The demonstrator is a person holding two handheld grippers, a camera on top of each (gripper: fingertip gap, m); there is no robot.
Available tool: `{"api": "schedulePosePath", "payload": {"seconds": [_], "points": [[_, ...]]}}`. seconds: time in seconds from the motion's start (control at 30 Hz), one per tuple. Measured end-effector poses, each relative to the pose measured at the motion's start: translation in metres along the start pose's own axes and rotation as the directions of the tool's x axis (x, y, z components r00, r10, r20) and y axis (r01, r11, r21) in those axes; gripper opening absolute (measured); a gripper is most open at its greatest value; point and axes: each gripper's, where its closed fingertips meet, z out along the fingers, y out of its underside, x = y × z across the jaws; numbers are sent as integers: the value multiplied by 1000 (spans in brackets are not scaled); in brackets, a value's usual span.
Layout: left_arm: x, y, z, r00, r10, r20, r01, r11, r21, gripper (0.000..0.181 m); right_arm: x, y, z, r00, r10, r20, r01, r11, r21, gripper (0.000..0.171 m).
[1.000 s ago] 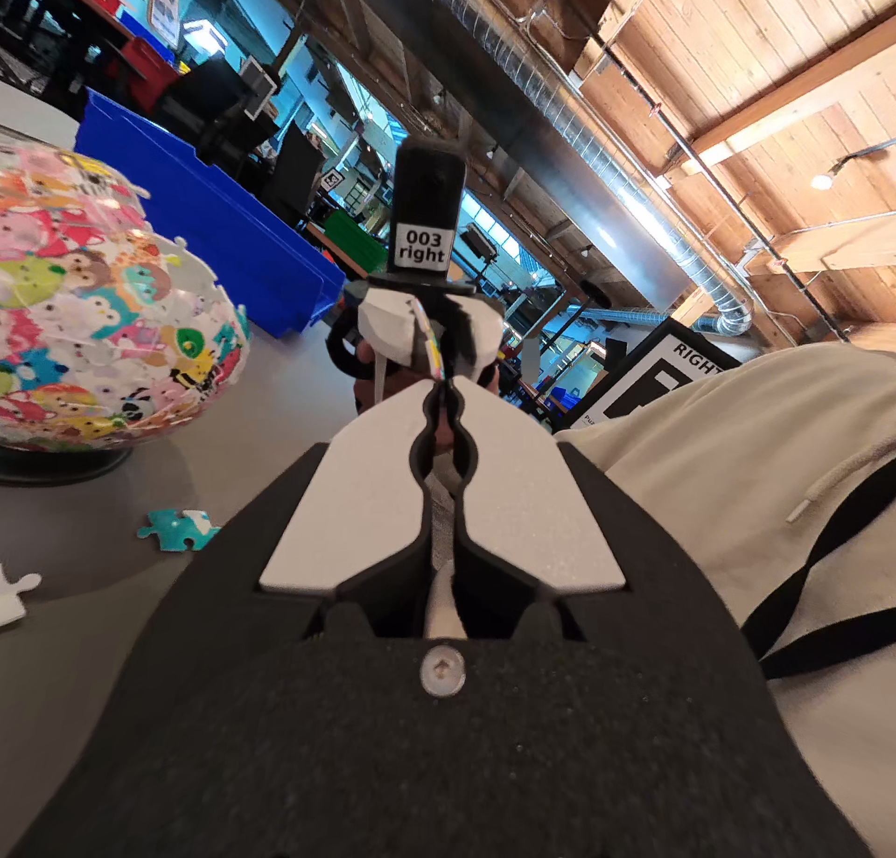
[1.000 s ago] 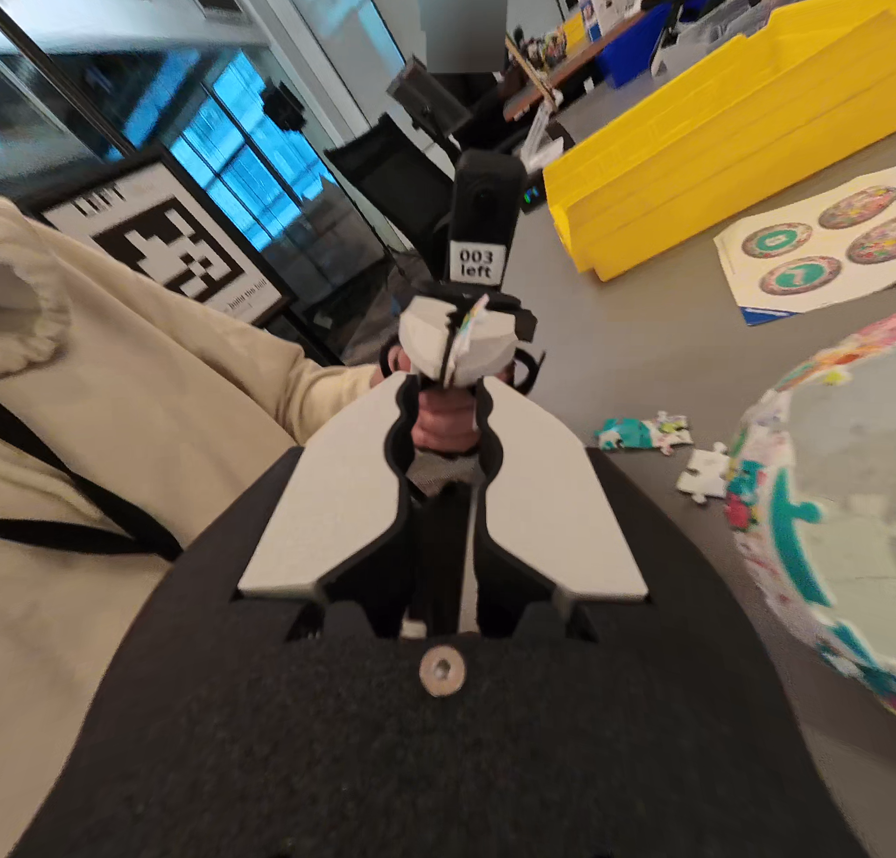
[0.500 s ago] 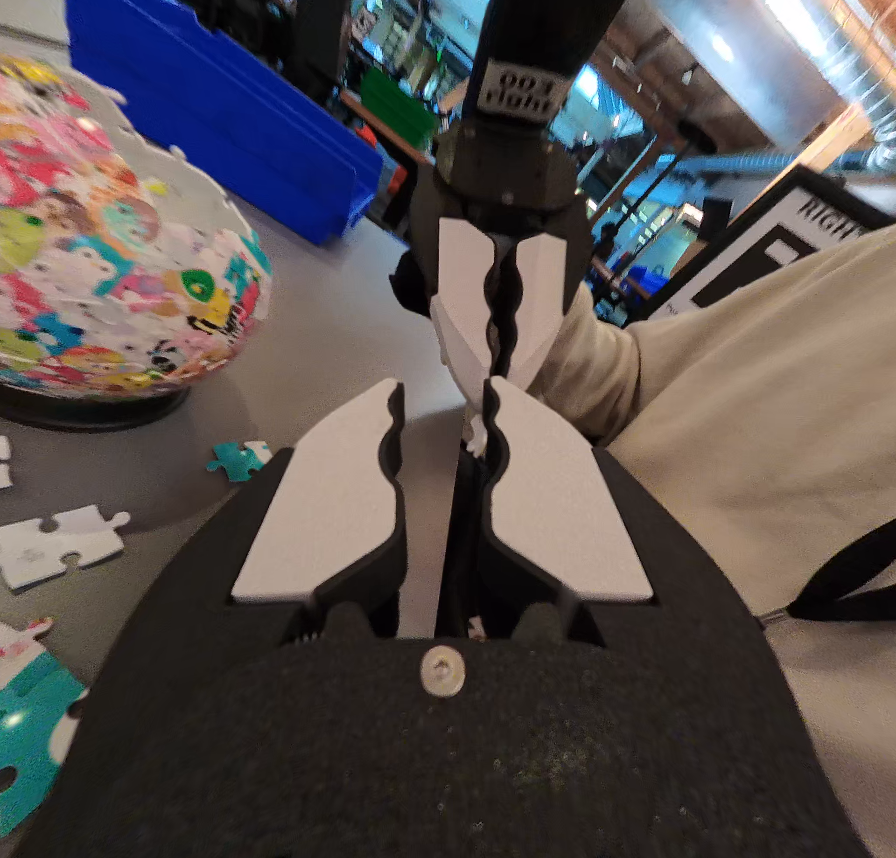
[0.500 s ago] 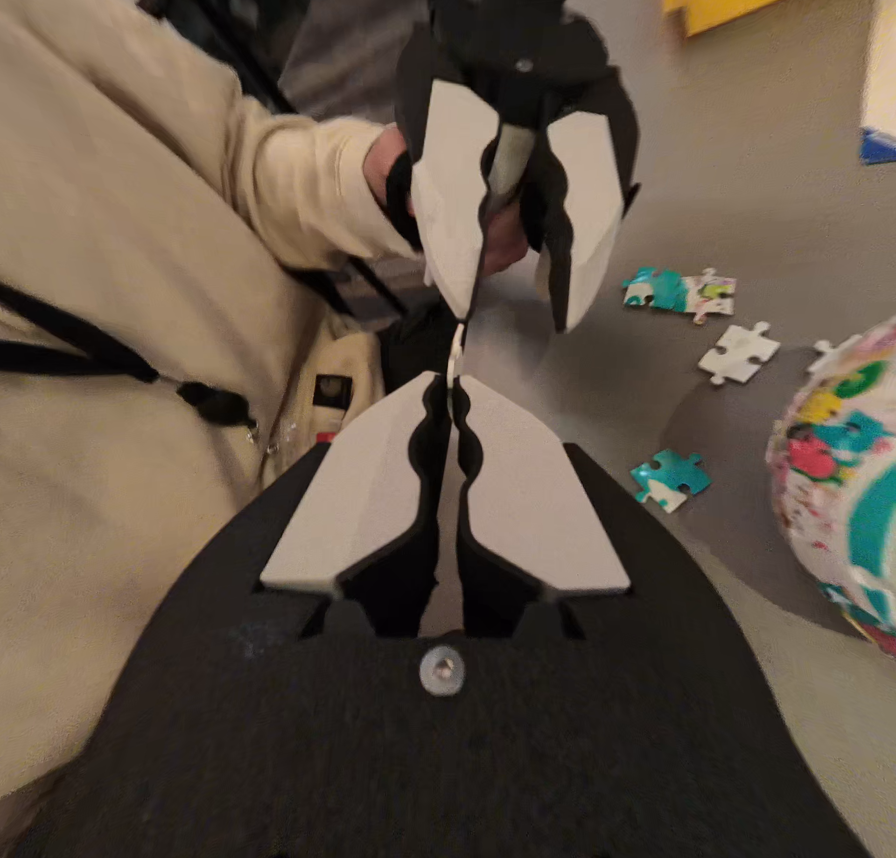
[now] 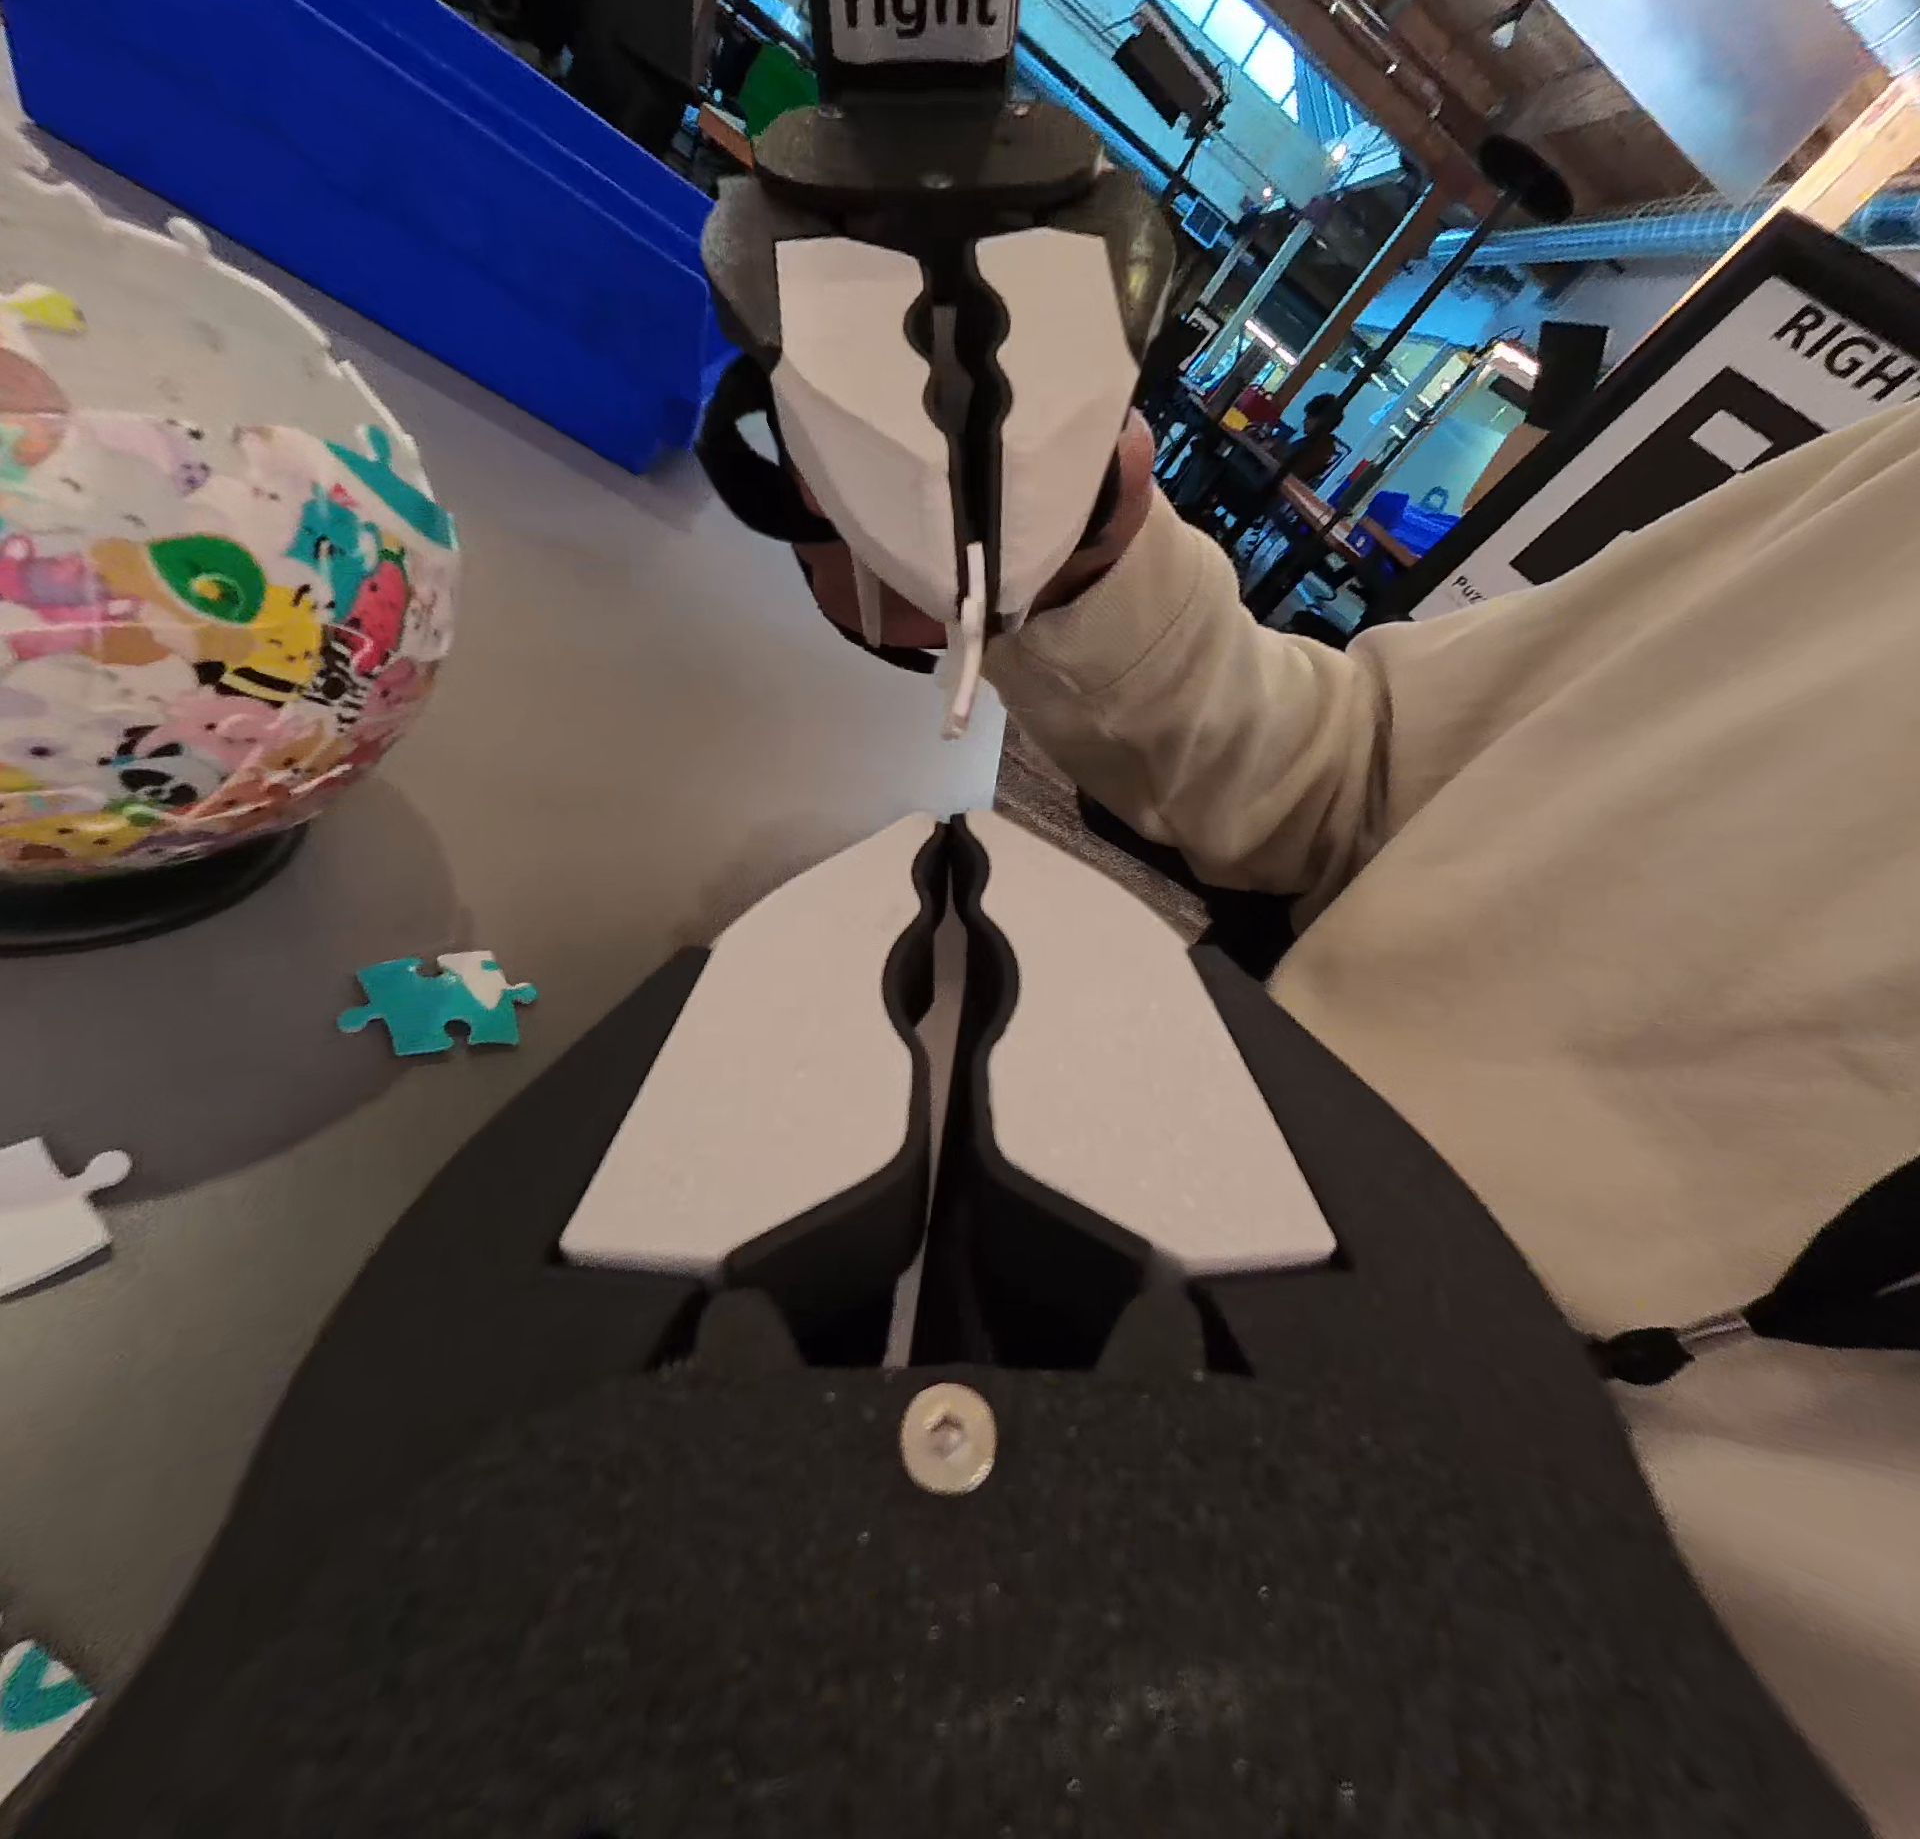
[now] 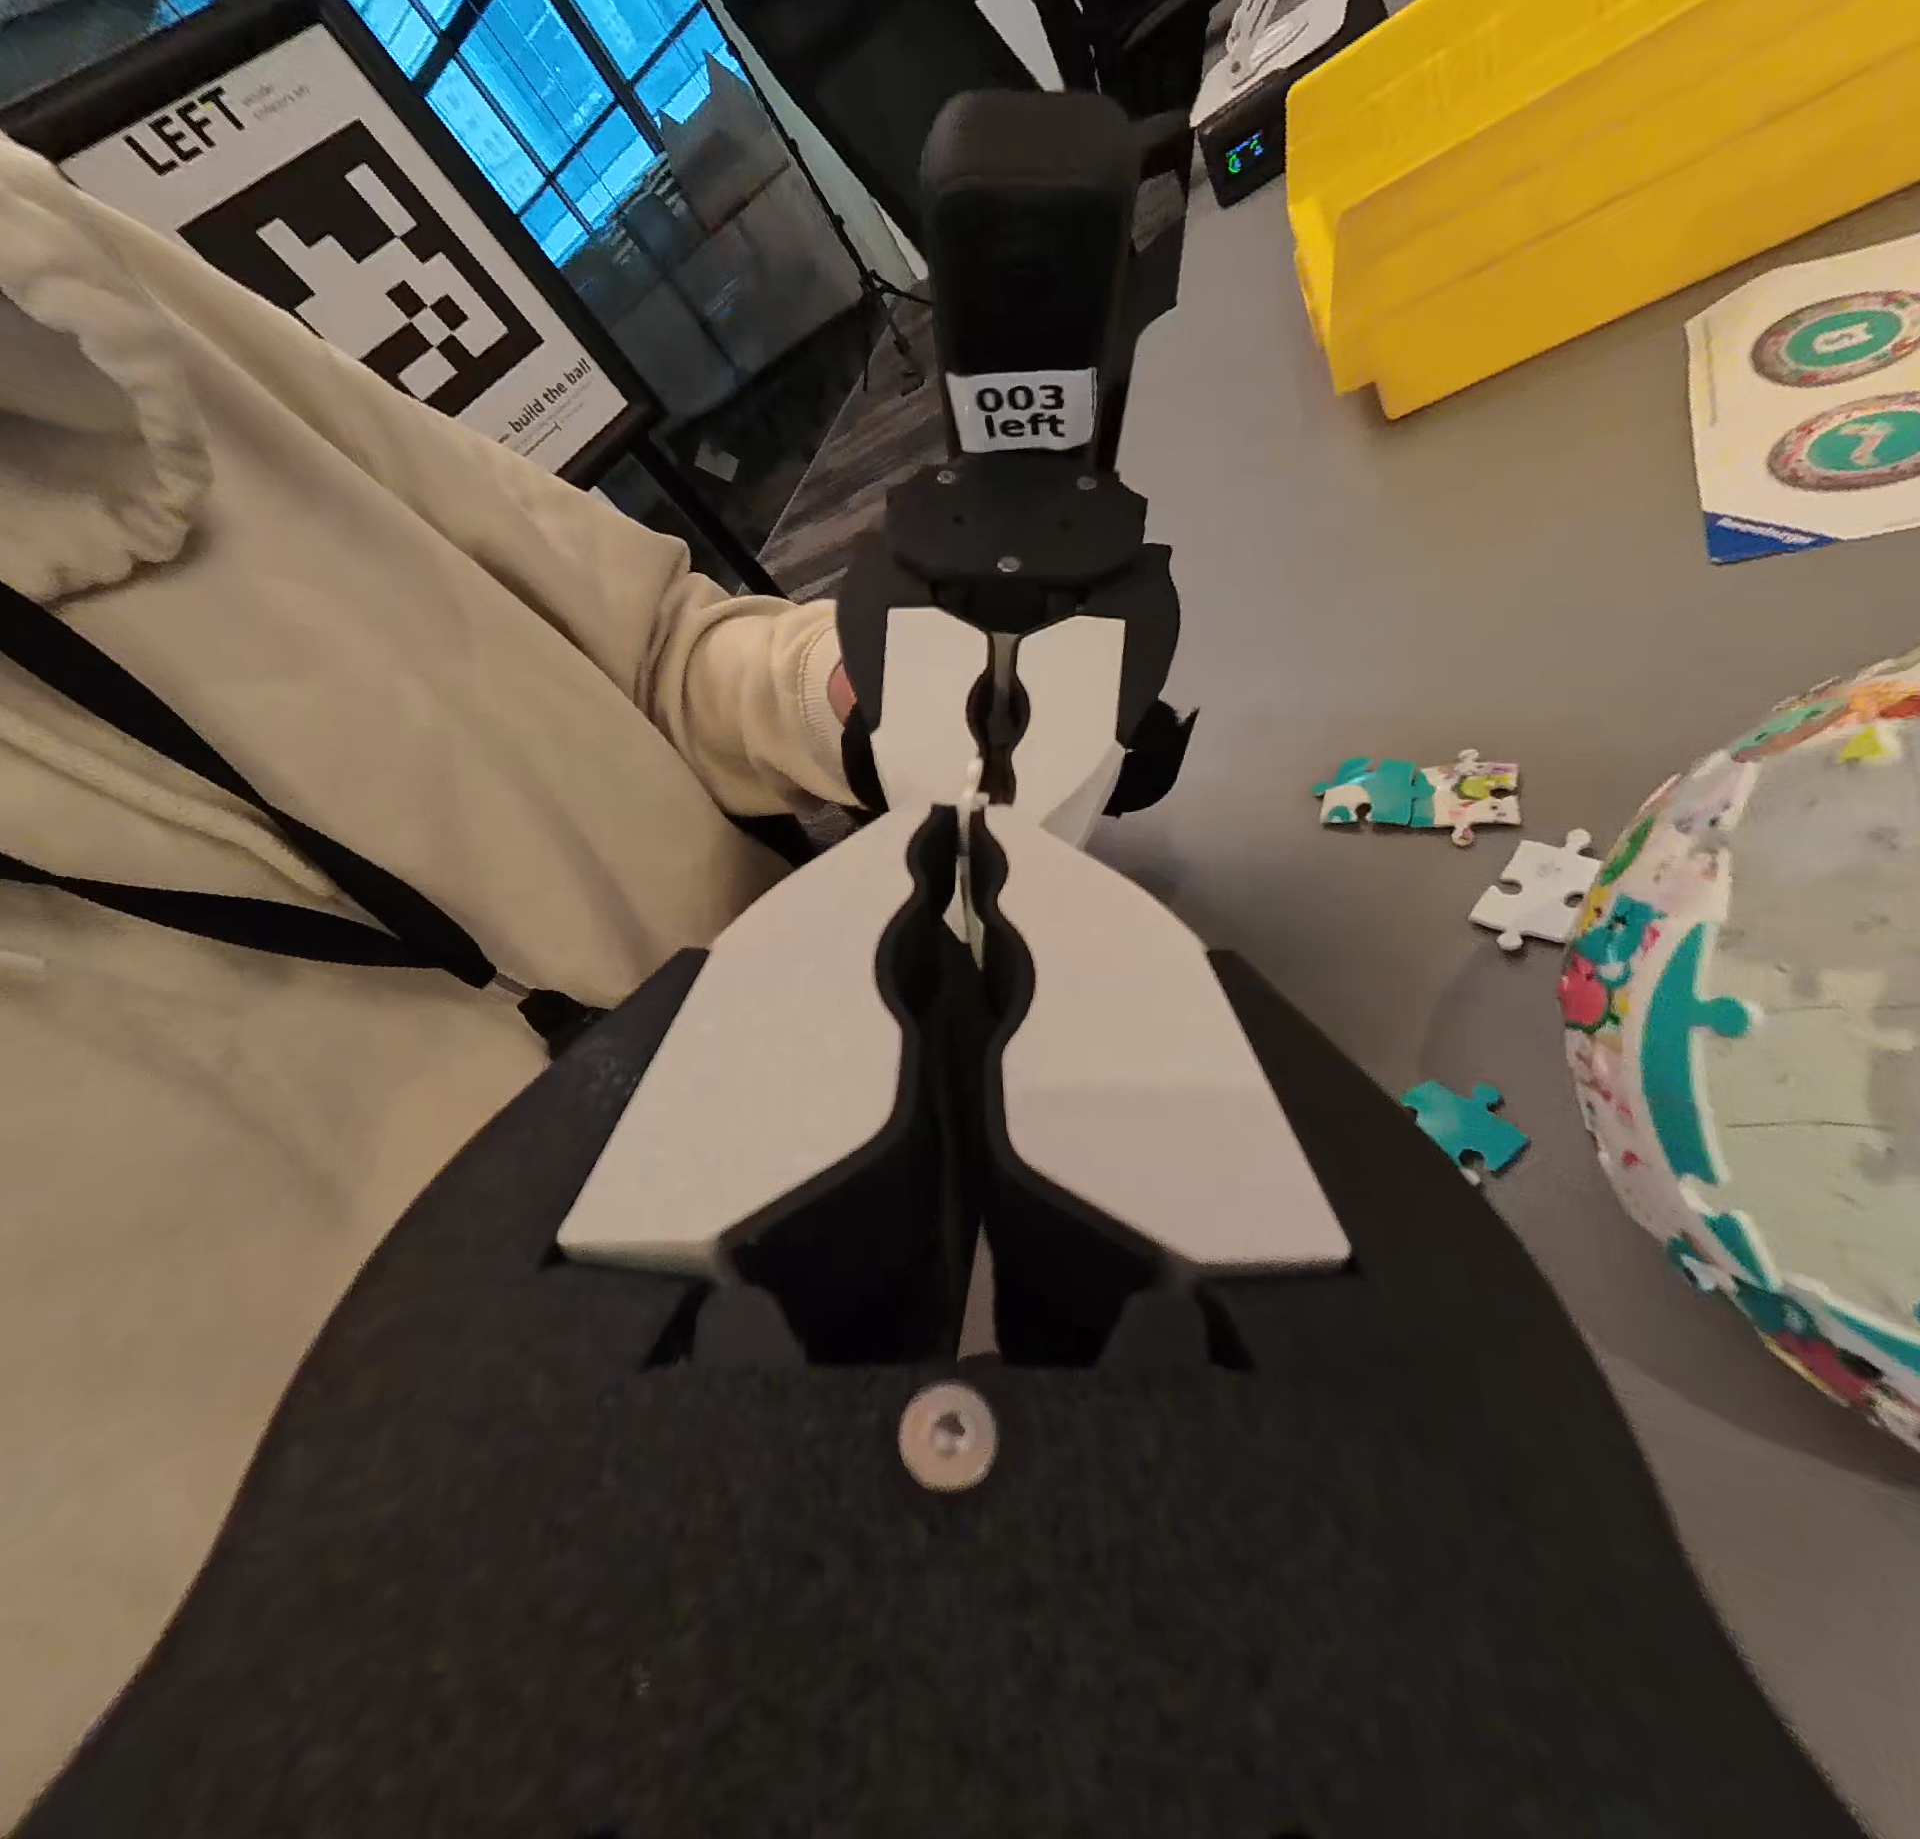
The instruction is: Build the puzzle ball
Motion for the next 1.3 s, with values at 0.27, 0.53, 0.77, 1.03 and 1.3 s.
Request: {"api": "schedulePosePath", "payload": {"seconds": [0.27, 0.53, 0.77, 1.03, 1.3], "points": [[-3, -5, -15, 998, -34, -51, 35, 999, 9, 21, 2, 38, 12, 999, -31, -41, 20, 970, -243, 2], [5, -5, -5, 999, -6, -37, 7, 1000, 22, 2, 2, 21, 13, 998, -56, -30, 51, 990, -134, 5], [8, -60, -41, 984, -83, -155, 146, 877, 458, 1, 5, -31, -3, 998, -38, -50, 49, 965, 257, 16], [9, -63, -44, 981, -85, -174, 162, 850, 501, 1, -7, -45, 6, 997, -5, 78, -25, 926, 378, 0], [7, -65, -46, 983, -88, -158, 159, 835, 526, 1, 3, -41, 8, 1000, 21, 24, -28, 937, 349, 9]]}}
